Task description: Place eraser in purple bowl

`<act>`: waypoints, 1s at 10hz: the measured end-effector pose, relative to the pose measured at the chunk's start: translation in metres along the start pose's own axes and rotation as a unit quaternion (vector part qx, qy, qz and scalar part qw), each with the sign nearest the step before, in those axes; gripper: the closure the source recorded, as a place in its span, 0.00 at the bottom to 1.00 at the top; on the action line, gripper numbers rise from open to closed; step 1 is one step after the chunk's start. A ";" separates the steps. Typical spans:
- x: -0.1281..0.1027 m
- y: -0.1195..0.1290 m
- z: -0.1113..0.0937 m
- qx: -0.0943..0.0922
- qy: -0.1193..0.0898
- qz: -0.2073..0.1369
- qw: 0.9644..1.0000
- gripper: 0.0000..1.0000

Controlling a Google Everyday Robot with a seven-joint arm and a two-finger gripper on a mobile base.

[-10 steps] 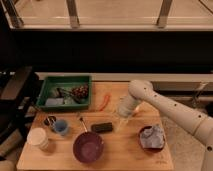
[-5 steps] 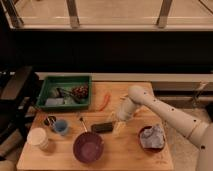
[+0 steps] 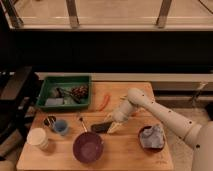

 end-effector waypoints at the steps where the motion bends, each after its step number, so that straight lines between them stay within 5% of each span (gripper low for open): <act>1: 0.000 0.001 0.000 -0.002 0.000 0.000 1.000 0.81; 3: -0.001 0.001 0.000 -0.002 0.001 -0.001 1.000 0.99; 5: -0.004 0.007 -0.010 0.007 0.018 -0.008 1.000 1.00; 10: -0.052 0.023 -0.109 0.069 0.078 -0.036 0.994 1.00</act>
